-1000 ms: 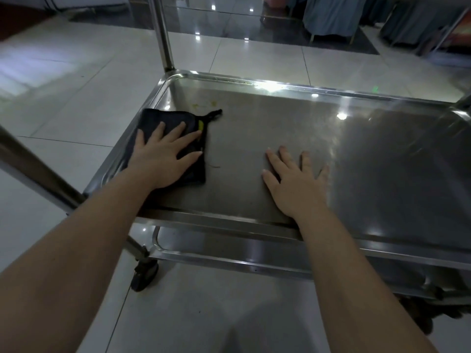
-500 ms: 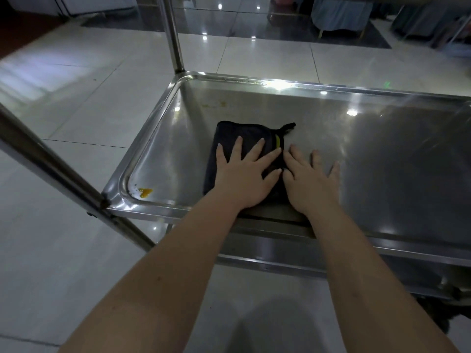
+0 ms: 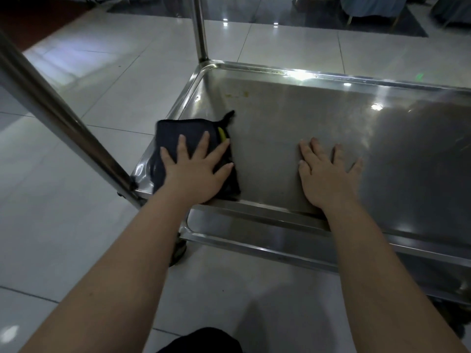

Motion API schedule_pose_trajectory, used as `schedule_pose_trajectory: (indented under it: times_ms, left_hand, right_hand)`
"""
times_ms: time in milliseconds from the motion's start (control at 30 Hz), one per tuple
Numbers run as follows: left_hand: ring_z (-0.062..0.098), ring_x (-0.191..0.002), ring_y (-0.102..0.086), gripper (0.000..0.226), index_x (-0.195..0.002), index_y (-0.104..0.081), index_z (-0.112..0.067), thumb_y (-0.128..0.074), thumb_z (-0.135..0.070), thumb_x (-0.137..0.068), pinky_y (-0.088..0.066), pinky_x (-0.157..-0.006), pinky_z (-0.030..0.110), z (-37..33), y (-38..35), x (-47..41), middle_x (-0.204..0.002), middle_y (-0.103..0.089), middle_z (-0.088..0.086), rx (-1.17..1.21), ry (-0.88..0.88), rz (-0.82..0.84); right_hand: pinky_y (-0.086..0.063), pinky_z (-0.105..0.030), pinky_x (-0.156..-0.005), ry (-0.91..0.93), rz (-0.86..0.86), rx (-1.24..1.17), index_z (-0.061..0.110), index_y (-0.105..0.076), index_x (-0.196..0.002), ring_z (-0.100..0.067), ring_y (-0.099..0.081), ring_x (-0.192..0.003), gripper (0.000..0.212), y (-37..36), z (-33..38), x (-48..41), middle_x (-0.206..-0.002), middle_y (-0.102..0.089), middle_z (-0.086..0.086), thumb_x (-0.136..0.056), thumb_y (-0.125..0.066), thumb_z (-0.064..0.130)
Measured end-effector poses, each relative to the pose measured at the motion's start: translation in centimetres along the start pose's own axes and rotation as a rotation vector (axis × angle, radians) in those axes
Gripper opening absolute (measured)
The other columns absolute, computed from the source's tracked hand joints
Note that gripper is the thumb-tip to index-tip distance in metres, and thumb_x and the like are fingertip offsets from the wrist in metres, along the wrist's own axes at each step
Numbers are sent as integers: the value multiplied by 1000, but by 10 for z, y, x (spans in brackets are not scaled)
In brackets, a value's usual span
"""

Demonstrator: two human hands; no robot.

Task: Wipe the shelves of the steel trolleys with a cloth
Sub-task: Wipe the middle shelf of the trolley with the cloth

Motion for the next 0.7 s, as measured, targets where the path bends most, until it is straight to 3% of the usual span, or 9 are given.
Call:
schedule_pose_trajectory:
  times_ms: [133, 233, 367, 533, 700]
  left_hand:
    - [39, -146, 16, 62, -146, 6, -57, -12, -73, -89, 12, -107, 71, -102, -9, 19, -162, 10, -12, -2, -226, -16]
    - [36, -146, 18, 65, -147, 7, -54, -12, -73, -88, 12, -108, 68, -132, -13, 31, -162, 12, -13, -18, -302, -14]
    - [30, -149, 11, 70, -145, 3, -60, -13, -79, -79, 10, -113, 62, -80, -8, 25, -161, 6, -19, 9, -242, -56]
    - [30, -148, 12, 68, -143, 7, -62, -5, -80, -78, 9, -114, 63, 36, 6, -12, -161, 11, -17, -55, 65, 0]
    - [30, -148, 11, 70, -140, 10, -64, 7, -83, -73, 10, -112, 63, 37, 1, -15, -161, 10, -18, -56, 21, -55]
  right_hand:
    - [5, -65, -114, 9, 5, 3, 43, -3, -153, -29, 4, -150, 52, 2, 0, 1, -162, 3, 20, -103, -14, 45]
    - [5, -63, -115, 22, -5, -14, 44, -3, -154, -25, 5, -150, 53, 0, -5, 2, -162, 2, 21, -102, -16, 43]
    - [5, -62, -115, 25, -32, -67, 47, -10, -153, -23, 1, -150, 52, 1, -7, 0, -161, -5, 23, -102, -21, 48]
    - [7, -68, -111, 15, -15, -16, 47, -4, -152, -27, 4, -150, 52, -2, -2, 2, -161, 0, 23, -101, -15, 50]
    - [12, -72, -106, 42, 95, 148, 50, 1, -150, -37, 10, -148, 62, 17, -17, -37, -163, 3, 19, -93, -11, 71]
Point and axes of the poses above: each hand's wrist, its own x-axis away from the middle knuckle, its own y-axis out of the back of the hand, z = x × y, the point moved 5 cm from there along -x, towards the middle knuckle
